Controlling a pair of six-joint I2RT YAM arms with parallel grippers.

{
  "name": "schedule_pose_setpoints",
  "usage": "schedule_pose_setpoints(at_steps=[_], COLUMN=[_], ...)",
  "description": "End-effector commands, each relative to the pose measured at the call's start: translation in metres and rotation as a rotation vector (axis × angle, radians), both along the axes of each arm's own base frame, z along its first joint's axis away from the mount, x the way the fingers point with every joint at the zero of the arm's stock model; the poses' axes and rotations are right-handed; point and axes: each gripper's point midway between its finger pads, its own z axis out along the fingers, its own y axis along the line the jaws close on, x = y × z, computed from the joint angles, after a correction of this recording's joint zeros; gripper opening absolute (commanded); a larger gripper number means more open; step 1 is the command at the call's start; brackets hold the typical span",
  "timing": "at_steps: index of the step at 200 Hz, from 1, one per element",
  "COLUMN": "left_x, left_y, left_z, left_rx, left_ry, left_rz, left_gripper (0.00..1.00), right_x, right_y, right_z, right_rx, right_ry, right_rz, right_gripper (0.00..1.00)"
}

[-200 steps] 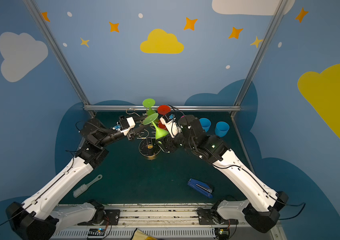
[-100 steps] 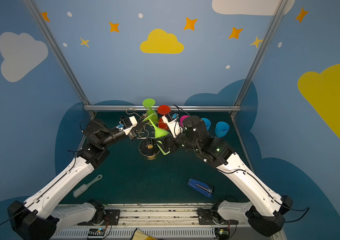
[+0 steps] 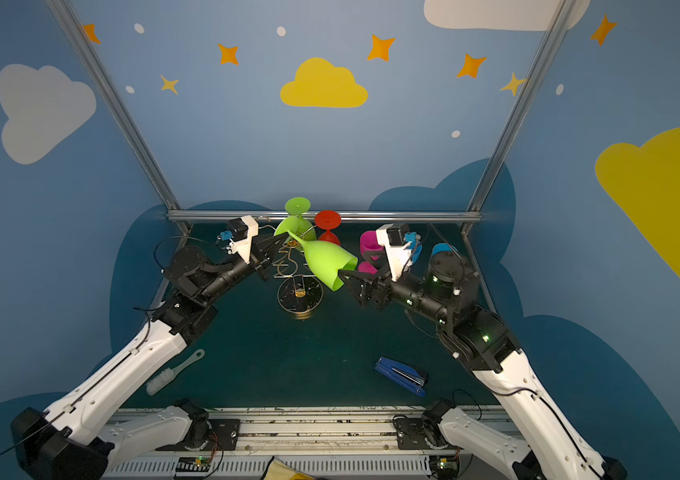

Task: Take the wine glass off the wine glass rack
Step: 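Close the right gripper on the lime-green glass foot while the left holds it, then open the left gripper and retract it while the right carries the glass down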

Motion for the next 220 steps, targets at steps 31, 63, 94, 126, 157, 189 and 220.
schedule_pose_setpoints(at_steps=[31,63,94,126,157,189,220], left_x=[-0.002,-0.002,-0.002,0.000,0.000,0.003,0.009], left_y=[0.006,0.004,0.004,0.003,0.002,0.003,0.010], left_z=[0.016,0.017,0.014,0.010,0.010,0.007,0.006], left_rx=[-0.101,-0.108,-0.107,-0.105,-0.104,-0.097,-0.092], left_ry=[0.007,0.012,0.017,0.025,0.026,0.035,0.033], left_rz=[0.007,-0.005,-0.006,-0.008,-0.009,0.006,0.062], left_gripper=[0.03,0.03,0.03,0.03,0.03,0.03,0.22], right_x=[0.004,0.015,0.026,0.035,0.041,0.041,0.042], right_y=[-0.025,-0.017,-0.003,0.014,0.023,0.025,0.019], right_z=[-0.007,-0.016,-0.012,-0.004,-0.001,0.000,0.004], right_rx=[0.038,0.022,0.040,0.066,0.074,0.079,0.071], right_ry=[-0.006,0.019,0.016,0.023,0.029,0.029,0.022], right_rz=[-0.123,-0.129,-0.098,-0.048,-0.029,-0.022,-0.054], right_gripper=[0.82,0.77,0.74,0.67,0.32,0.00,0.00])
